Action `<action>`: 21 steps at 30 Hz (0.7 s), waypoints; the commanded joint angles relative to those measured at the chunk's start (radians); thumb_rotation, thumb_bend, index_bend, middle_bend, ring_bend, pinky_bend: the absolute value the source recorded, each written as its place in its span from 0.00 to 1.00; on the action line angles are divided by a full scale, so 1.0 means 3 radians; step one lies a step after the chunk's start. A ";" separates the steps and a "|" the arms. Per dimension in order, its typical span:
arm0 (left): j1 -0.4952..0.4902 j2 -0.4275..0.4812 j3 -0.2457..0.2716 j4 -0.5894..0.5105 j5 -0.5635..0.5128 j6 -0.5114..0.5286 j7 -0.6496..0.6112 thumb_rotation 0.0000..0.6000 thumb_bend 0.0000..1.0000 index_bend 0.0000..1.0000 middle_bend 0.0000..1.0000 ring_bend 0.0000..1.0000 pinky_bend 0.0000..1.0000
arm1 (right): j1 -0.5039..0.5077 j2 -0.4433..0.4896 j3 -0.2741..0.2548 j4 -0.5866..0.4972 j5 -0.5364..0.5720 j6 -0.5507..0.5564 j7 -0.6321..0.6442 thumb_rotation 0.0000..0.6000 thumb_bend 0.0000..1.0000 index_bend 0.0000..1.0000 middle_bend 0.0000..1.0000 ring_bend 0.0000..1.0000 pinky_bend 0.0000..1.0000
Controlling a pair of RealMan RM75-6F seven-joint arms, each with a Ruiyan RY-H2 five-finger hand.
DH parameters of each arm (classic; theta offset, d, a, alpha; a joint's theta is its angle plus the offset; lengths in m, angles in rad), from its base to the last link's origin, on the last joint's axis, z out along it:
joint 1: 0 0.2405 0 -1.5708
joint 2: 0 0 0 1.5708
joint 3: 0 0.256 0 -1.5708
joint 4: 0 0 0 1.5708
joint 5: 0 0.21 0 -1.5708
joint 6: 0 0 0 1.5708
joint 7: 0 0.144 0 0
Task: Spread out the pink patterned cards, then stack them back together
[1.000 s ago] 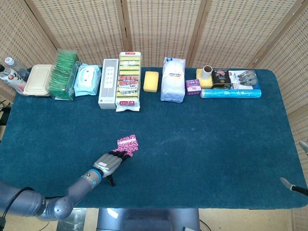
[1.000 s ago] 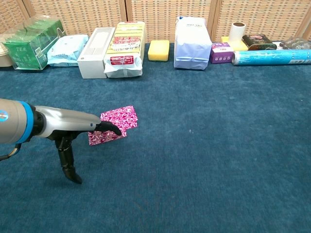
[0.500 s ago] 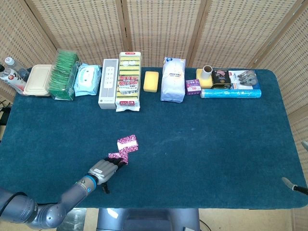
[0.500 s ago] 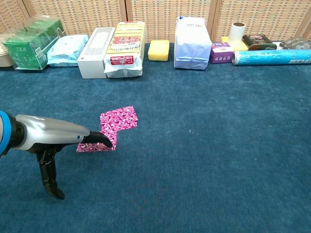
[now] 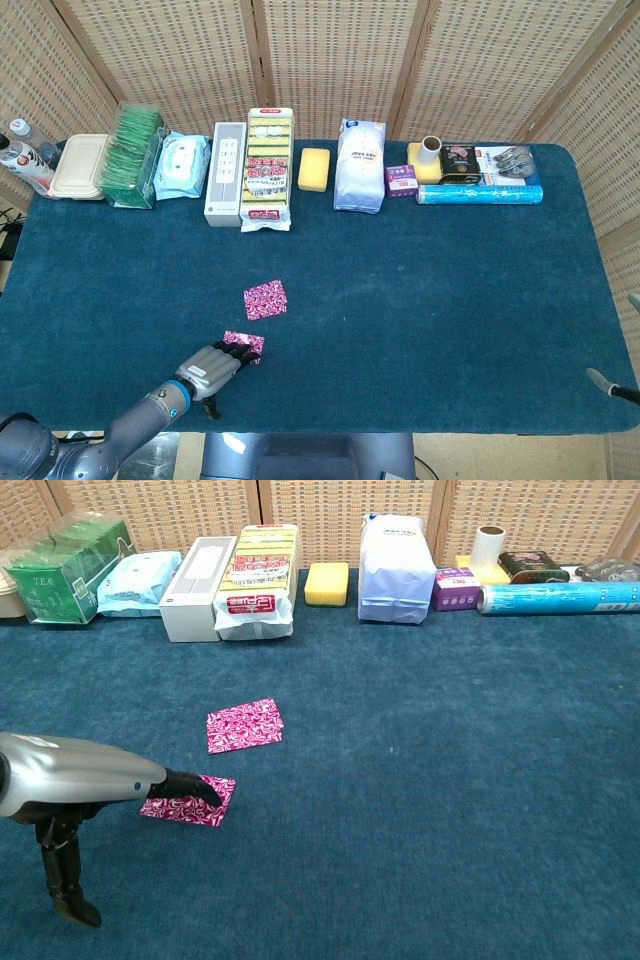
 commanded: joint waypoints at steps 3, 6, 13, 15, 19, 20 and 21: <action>0.0175 0.0184 -0.0115 -0.0014 0.0457 0.0059 -0.0293 1.00 0.06 0.00 0.00 0.00 0.07 | 0.0003 -0.0003 -0.0004 -0.0007 -0.0010 -0.0003 -0.0019 1.00 0.00 0.08 0.00 0.00 0.00; 0.0204 0.0162 -0.0182 0.0081 0.0534 0.0033 -0.0382 1.00 0.06 0.00 0.00 0.00 0.07 | 0.0006 -0.0004 -0.0004 -0.0013 -0.0013 -0.0005 -0.0034 1.00 0.00 0.08 0.00 0.00 0.00; 0.0138 -0.0029 -0.0384 0.0347 0.0366 -0.0064 -0.0472 1.00 0.06 0.00 0.00 0.00 0.07 | 0.0007 -0.0012 -0.0007 -0.0010 -0.0017 -0.0007 -0.0050 1.00 0.00 0.08 0.00 0.00 0.00; 0.0068 -0.0133 -0.0473 0.0455 0.0200 -0.0109 -0.0471 1.00 0.06 0.00 0.00 0.00 0.07 | 0.0010 -0.0012 -0.0003 -0.0005 -0.0006 -0.0015 -0.0040 1.00 0.00 0.08 0.00 0.00 0.00; -0.0093 -0.0360 -0.0602 0.0710 -0.0159 -0.0151 -0.0400 1.00 0.07 0.00 0.00 0.00 0.07 | 0.0019 -0.0004 0.0005 0.0010 0.0015 -0.0040 -0.0008 1.00 0.00 0.08 0.00 0.00 0.00; -0.0120 -0.0392 -0.0615 0.0745 -0.0224 -0.0143 -0.0378 1.00 0.07 0.00 0.00 0.00 0.07 | 0.0020 -0.0003 0.0004 0.0010 0.0013 -0.0041 -0.0005 1.00 0.00 0.08 0.00 0.00 0.00; -0.0144 -0.0420 -0.0627 0.0775 -0.0278 -0.0129 -0.0356 1.00 0.07 0.00 0.00 0.00 0.07 | 0.0020 -0.0003 0.0004 0.0010 0.0011 -0.0040 -0.0005 1.00 0.00 0.08 0.00 0.00 0.00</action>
